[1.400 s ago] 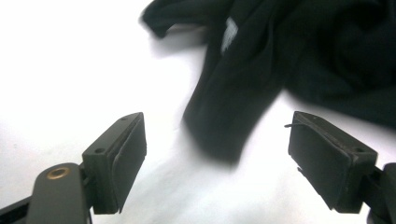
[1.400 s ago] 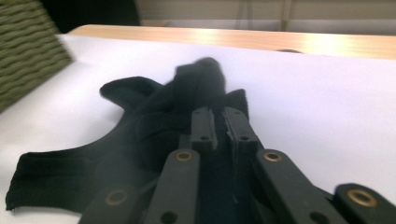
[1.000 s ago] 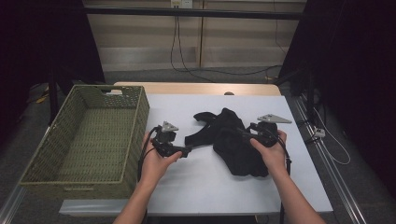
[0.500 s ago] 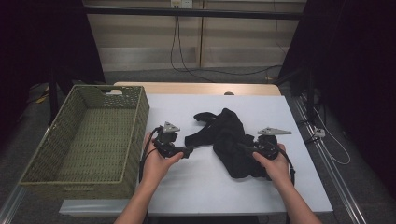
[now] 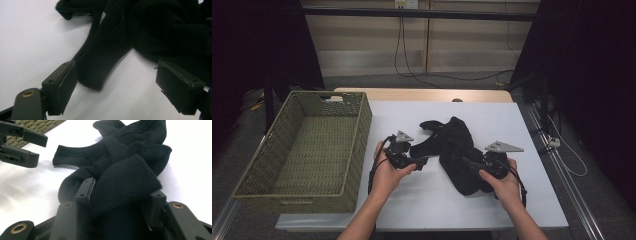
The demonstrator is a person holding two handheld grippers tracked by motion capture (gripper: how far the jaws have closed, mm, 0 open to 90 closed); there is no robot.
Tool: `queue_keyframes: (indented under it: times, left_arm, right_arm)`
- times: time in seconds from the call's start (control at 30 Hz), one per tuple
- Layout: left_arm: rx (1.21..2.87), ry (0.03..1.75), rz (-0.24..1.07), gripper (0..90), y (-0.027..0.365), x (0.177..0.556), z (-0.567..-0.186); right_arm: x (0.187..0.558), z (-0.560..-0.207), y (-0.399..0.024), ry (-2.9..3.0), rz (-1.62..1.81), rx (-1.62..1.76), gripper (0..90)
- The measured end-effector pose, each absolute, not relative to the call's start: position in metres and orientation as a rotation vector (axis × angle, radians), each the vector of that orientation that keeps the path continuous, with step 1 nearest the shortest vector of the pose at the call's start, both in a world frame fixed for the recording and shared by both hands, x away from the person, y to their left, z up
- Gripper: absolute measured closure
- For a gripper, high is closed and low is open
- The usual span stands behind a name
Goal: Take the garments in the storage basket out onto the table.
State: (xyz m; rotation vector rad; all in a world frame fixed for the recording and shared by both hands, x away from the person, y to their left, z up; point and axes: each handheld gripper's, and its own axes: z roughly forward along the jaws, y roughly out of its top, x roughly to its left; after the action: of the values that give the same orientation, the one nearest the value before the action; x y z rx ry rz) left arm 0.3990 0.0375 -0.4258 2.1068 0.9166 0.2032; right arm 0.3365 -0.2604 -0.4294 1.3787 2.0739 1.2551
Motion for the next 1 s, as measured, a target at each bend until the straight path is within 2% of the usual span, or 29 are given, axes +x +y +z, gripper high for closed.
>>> queue_keyframes:
  times: [0.17, 0.37, 0.43, 0.57, 0.8, 1.0]
  left_arm:
    - [2.113, 0.897, 0.190, 17.3, 0.025, 0.403, -0.428]
    - [2.089, 0.891, 0.168, 17.3, 0.013, 0.406, -0.430]
    - [2.115, 0.870, 0.169, 17.2, 0.013, 0.407, -0.429]
    - [2.097, 0.876, 0.165, 17.1, 0.011, 0.408, -0.429]
    - [2.089, 0.894, 0.172, 17.1, 0.013, 0.407, -0.430]
    - [2.077, 0.900, 0.176, 17.1, 0.018, 0.407, -0.428]
  right_arm:
    - [0.328, -0.431, -0.256, 2.112, 1.265, 1.343, 51.9]
    - [0.316, -0.421, -0.251, 2.172, 1.279, 1.285, 43.0]
    - [0.315, -0.415, -0.253, 2.135, 1.252, 1.270, 35.9]
    - [0.318, -0.399, -0.268, 2.039, 1.295, 1.301, 28.5]
    - [0.338, -0.379, -0.302, 1.882, 1.327, 1.362, 24.6]
    - [0.361, -0.412, -0.317, 1.896, 1.209, 1.479, 23.1]
